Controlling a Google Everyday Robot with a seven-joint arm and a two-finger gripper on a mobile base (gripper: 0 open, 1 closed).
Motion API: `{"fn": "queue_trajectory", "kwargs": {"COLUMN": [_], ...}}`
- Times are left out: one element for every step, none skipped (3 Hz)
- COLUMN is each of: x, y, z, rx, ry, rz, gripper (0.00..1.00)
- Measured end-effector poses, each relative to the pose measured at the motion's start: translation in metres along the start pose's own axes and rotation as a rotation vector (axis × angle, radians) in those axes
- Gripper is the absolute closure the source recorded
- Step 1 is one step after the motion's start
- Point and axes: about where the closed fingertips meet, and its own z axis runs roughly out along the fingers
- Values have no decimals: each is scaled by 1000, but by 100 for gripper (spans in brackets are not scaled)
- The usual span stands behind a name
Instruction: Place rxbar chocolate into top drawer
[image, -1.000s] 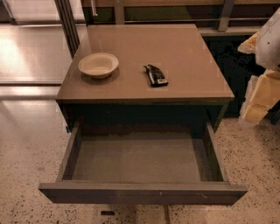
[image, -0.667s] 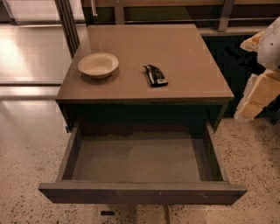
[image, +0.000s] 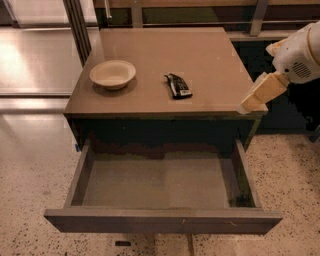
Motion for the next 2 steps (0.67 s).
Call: {"fn": "queue_trajectory", "kwargs": {"x": [-12, -30], "y": [-31, -49], "z": [35, 77], "rx": [8, -46], "ry": [-51, -80], "rz": [101, 160], "gripper": [0, 0]}}
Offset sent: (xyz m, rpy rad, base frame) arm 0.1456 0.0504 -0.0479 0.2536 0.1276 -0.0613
